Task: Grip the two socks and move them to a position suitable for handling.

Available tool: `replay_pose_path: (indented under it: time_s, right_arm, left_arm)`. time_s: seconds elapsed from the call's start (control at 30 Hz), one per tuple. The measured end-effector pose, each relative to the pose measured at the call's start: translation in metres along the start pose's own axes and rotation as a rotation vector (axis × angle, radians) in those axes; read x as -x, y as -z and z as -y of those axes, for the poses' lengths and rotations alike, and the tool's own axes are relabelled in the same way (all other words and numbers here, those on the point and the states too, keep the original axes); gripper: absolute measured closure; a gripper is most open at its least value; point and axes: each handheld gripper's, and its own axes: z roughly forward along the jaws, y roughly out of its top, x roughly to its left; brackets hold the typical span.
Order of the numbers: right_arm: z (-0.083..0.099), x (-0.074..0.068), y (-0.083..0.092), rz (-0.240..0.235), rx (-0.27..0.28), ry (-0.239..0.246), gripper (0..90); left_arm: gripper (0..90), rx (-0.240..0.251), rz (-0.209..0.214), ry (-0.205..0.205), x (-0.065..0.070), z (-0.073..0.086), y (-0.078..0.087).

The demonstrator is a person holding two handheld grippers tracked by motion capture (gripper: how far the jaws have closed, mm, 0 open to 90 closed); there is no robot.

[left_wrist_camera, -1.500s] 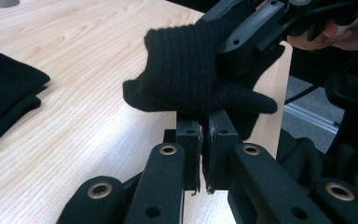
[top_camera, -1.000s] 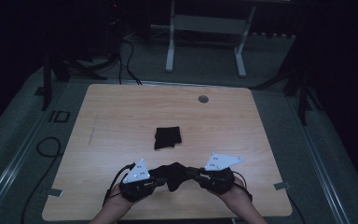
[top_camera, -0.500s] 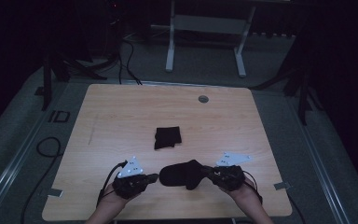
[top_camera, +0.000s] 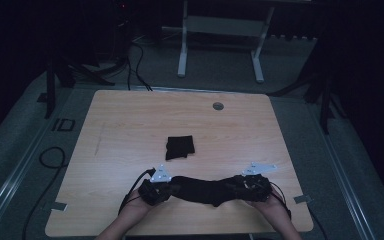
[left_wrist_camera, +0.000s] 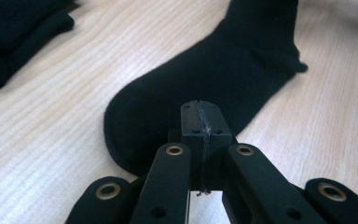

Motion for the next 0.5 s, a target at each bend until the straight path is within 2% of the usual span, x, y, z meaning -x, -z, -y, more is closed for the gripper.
replay_pose_path:
  time_s: [0.13,0.17,0.2,0.33,0.43,0.5]
  right_arm:
    - [-0.001,0.006,0.009,0.032,0.02,-0.008,52.2]
    - [-0.002,0.009,0.011,0.044,0.021,-0.01,54.9]
    - [-0.001,0.013,0.011,0.054,0.016,-0.021,61.4]
    - [0.005,0.015,0.003,0.039,-0.024,-0.011,66.6]
    - [0.009,0.014,-0.006,0.024,-0.056,0.003,67.0]
    - [0.011,0.015,-0.011,0.026,-0.072,0.021,72.0]
  left_arm:
    - [90.0,0.005,-0.016,0.005,-0.004,-0.003,0.001]
    - [90.0,0.001,-0.024,0.003,-0.006,-0.006,-0.001]
    - [90.0,0.002,-0.024,0.0,-0.006,-0.006,-0.001]
    - [89.9,-0.027,-0.023,-0.005,-0.008,-0.009,-0.011]
    - [89.9,-0.057,-0.03,-0.017,-0.01,-0.01,-0.02]
    - [89.8,-0.078,-0.04,-0.025,-0.011,-0.01,-0.025]
